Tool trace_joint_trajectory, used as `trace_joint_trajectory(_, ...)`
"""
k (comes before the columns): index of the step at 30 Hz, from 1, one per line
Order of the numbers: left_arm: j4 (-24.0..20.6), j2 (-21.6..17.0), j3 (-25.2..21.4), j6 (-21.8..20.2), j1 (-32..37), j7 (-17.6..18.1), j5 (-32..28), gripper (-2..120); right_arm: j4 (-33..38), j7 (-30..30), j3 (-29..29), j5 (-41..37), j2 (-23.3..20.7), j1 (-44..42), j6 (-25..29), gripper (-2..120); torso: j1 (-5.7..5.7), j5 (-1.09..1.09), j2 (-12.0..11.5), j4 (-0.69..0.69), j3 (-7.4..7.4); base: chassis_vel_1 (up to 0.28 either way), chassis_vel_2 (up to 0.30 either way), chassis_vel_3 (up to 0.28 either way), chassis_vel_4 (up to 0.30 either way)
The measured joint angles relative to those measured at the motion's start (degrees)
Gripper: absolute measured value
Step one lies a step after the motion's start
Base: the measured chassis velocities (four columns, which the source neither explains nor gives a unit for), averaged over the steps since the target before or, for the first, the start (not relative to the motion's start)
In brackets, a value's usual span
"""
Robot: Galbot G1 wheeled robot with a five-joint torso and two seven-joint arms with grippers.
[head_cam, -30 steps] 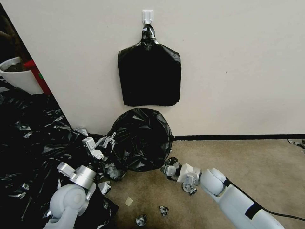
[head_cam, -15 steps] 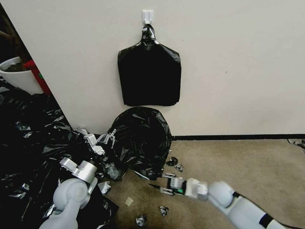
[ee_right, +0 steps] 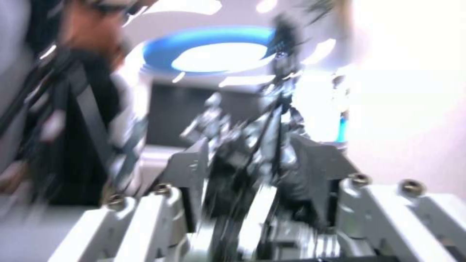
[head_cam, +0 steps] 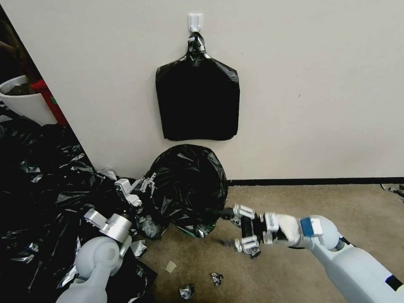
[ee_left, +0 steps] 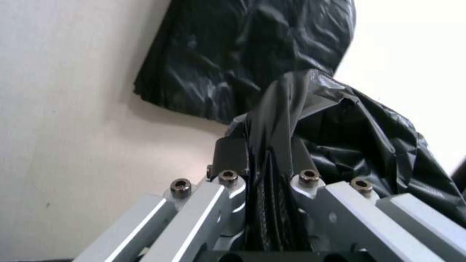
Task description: Place a trash bag onto the trash bin.
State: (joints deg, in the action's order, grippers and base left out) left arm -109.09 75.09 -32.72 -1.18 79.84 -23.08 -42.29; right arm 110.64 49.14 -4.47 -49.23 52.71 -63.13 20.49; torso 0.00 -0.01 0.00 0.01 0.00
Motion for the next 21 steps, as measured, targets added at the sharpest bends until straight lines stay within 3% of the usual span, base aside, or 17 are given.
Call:
trace_joint_trajectory(1,0.0,0.4,0.27,0.84,0.48,-0.25,0.87,6,2.98,-8.34,2.1,0.48,0.49,0.0,-1.7,37,0.0,0.01,0.0,0.0,0.0,0.0,0.0,0.0,0.0)
trace_joint_trajectory(2,0.0,0.4,0.27,0.84,0.48,-0.25,0.87,6,2.98,-8.34,2.1,0.48,0.49,0.0,-1.7,37,0.0,0.01,0.0,0.0,0.0,0.0,0.0,0.0,0.0)
trace_joint_trajectory(4,-0.23,0.84,0.59,2.0,1.16,-0.73,1.72,6,7.51,-22.04,6.01,3.78,1.05,-0.3,-5.76,30,0.0,-0.01,0.0,-0.01,0.0,0.0,0.0,0.0,0.0)
trace_joint_trajectory(6,-0.76,1.18,0.67,3.26,2.0,-1.77,2.47,6,12.02,-38.54,10.52,8.98,2.98,-0.79,-14.97,19,0.0,0.0,0.0,-0.01,0.0,0.0,0.0,0.0,0.0)
trace_joint_trajectory(7,-0.76,1.18,0.67,3.26,2.0,-1.77,2.47,6,12.02,-38.54,10.52,8.98,2.98,-0.79,-14.97,19,0.0,0.0,0.0,-0.01,0.0,0.0,0.0,0.0,0.0)
trace_joint_trajectory(8,-0.97,1.29,0.67,3.54,2.3,-2.05,2.62,6,13.02,-44.08,11.88,10.23,3.89,-0.84,-17.9,16,0.0,0.0,0.0,-0.01,0.0,0.0,0.0,0.0,0.0)
trace_joint_trajectory(9,-1.42,1.4,0.6,3.94,2.83,-2.41,2.74,6,14.2,-54.38,14.37,11.5,5.53,-0.8,-22.33,9,0.0,0.0,0.0,-0.01,0.0,0.0,0.0,0.0,0.0)
trace_joint_trajectory(10,-1.42,1.4,0.6,3.94,2.83,-2.41,2.74,6,14.2,-54.38,14.37,11.5,5.53,-0.8,-22.33,9,0.0,0.0,0.0,-0.01,0.0,0.0,0.0,0.0,0.0)
trace_joint_trajectory(13,-2.24,1.45,0.28,4.58,3.65,-2.97,2.83,6,14.64,-71.03,18.6,11.83,7.66,0.21,-29.73,0,0.0,0.01,0.0,-0.01,0.0,0.0,0.0,0.0,0.0)
trace_joint_trajectory(20,-3.18,1.98,0.04,5.87,4.89,-4.72,4.38,6,11.56,-86.15,23.19,8.95,10.76,5.34,-41.12,0,0.0,0.01,0.0,-0.01,0.0,0.0,0.0,0.0,0.0)
trace_joint_trajectory(21,-3.18,1.98,0.04,5.87,4.89,-4.72,4.38,6,11.56,-86.15,23.19,8.95,10.76,5.34,-41.12,0,0.0,0.01,0.0,-0.01,0.0,0.0,0.0,0.0,0.0)
